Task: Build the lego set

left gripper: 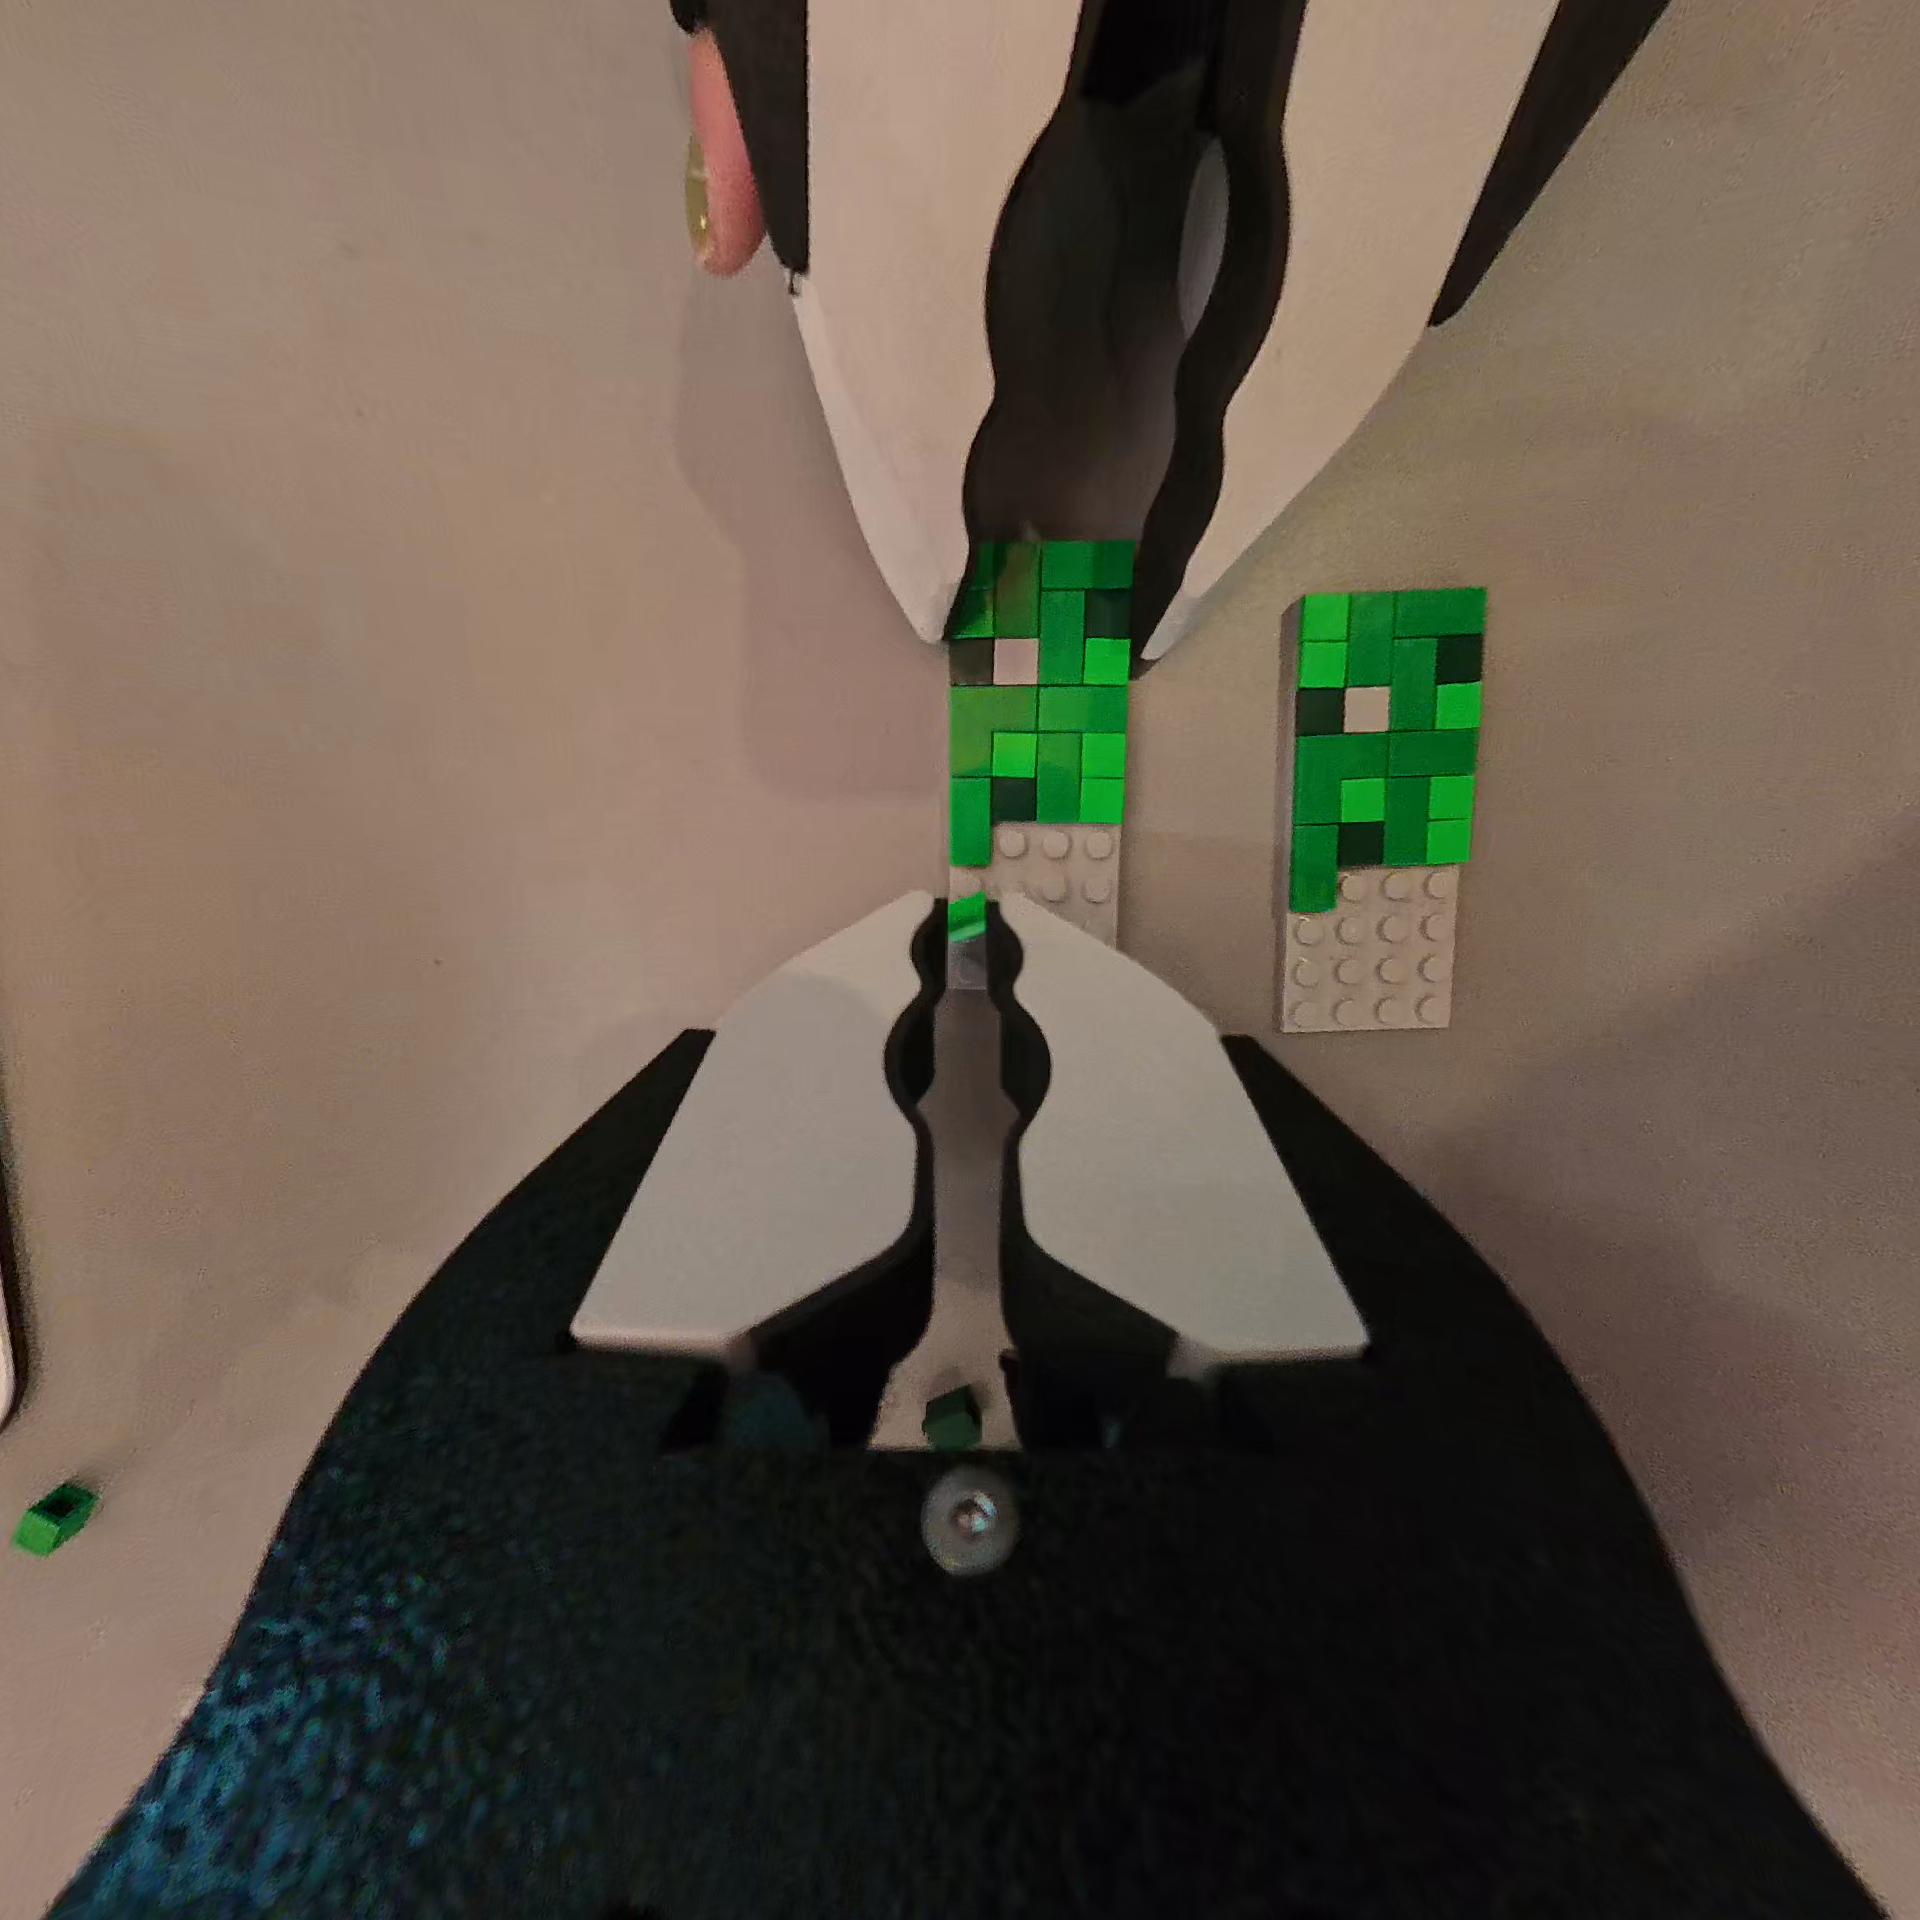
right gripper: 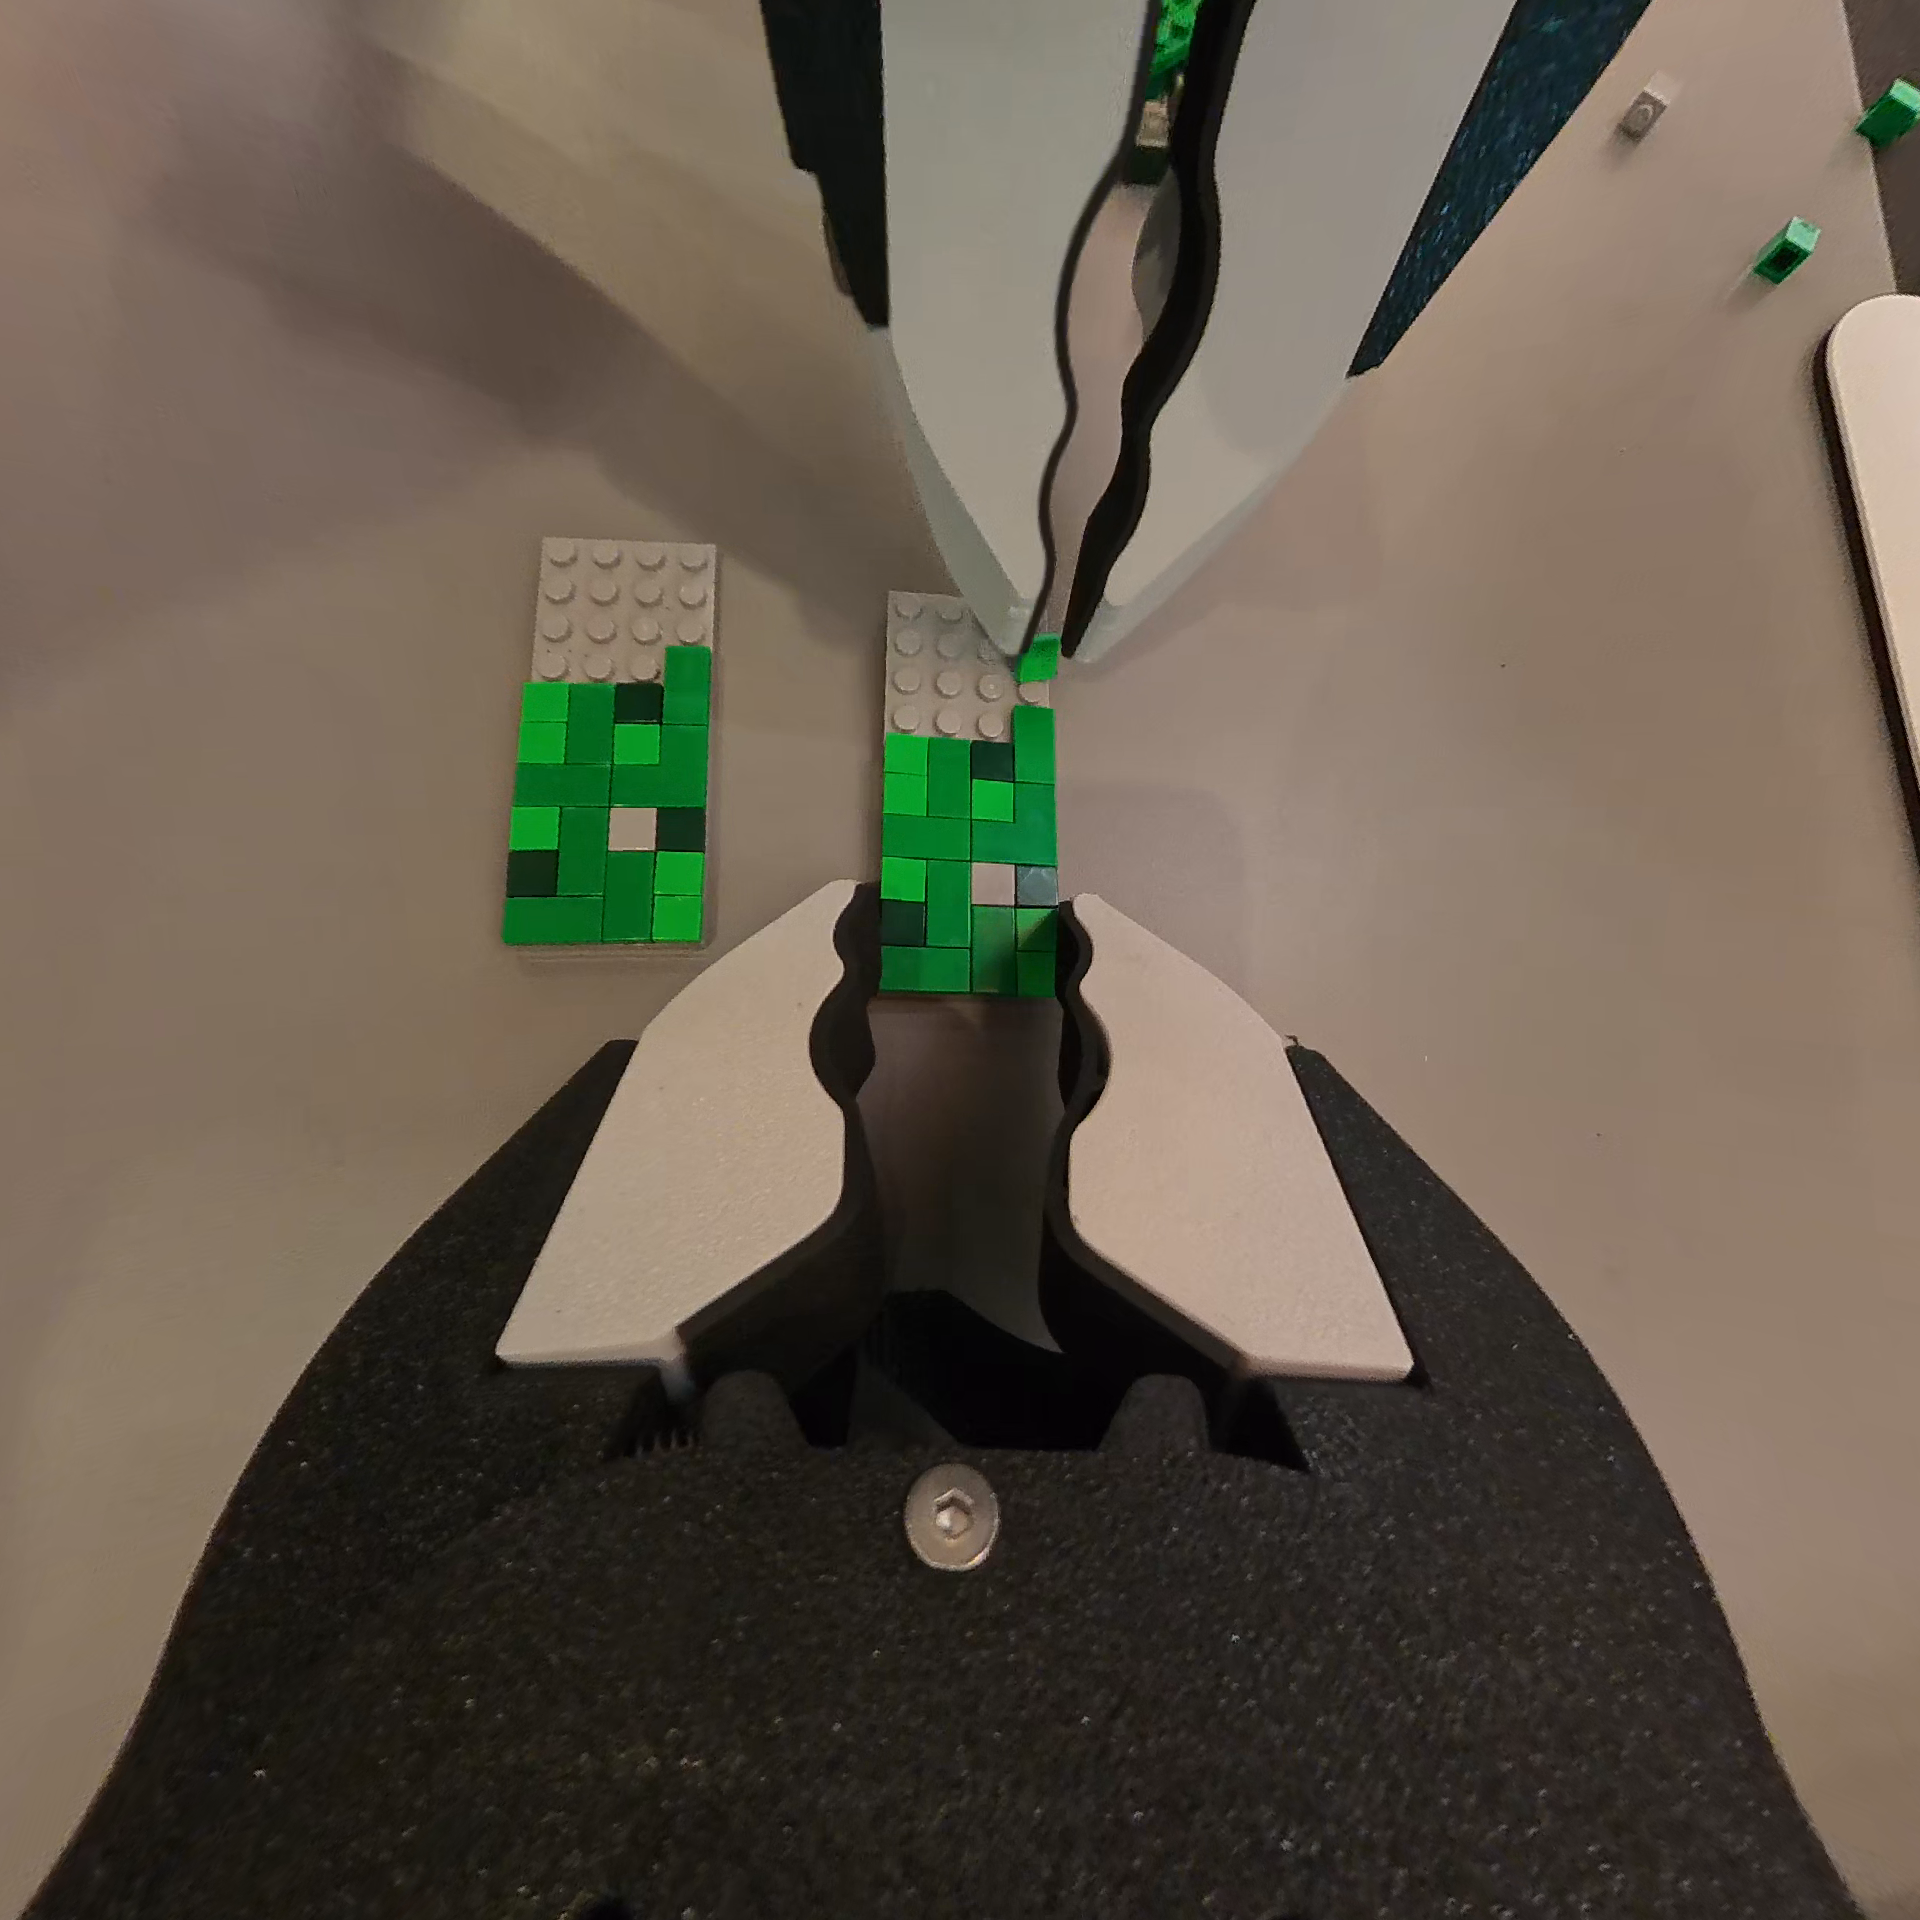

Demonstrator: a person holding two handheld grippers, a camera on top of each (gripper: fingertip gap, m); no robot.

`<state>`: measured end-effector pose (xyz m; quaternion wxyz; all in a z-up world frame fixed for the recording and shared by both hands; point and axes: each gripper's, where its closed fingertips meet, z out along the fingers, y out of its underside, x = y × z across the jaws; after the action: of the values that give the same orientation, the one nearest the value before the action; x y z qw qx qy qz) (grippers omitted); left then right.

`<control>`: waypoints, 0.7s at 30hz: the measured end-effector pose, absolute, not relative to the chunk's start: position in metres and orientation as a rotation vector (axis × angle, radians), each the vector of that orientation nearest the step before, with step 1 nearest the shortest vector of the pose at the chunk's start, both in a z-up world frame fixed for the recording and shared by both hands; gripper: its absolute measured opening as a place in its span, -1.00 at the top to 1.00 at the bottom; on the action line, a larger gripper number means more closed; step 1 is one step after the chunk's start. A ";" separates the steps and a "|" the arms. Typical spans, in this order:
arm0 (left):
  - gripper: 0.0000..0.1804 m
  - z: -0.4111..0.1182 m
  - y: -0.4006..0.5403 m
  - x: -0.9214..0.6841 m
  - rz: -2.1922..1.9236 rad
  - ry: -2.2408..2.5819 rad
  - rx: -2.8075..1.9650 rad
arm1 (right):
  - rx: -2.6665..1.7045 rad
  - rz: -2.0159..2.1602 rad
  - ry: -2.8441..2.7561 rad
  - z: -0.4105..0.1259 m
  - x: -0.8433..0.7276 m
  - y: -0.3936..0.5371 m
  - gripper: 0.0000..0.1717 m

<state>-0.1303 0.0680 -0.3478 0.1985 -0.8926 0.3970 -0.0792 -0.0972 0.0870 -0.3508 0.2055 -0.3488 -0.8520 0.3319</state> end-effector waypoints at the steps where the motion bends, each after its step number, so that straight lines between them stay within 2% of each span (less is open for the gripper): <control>1: 0.93 -0.347 0.068 -0.131 -0.216 1.114 -2.494 | -0.973 0.926 -2.375 -0.351 -0.097 0.087 0.63; 4: 0.92 -0.346 0.068 -0.130 -0.221 1.124 -2.492 | -0.973 0.929 -2.376 -0.351 -0.097 0.087 0.63; 14: 0.62 -0.348 0.048 -0.137 -0.345 0.979 -2.493 | -0.987 0.937 -2.380 -0.351 -0.097 0.088 0.63; 21: 0.50 -0.342 0.041 -0.132 -0.358 0.752 -2.384 | -0.932 0.920 -2.359 -0.348 -0.094 0.086 0.63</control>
<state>-0.1322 0.0409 -0.3419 0.3031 -0.8997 0.2838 -0.1349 -0.0941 0.0862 -0.3483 0.2198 -0.3371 -0.8529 0.3327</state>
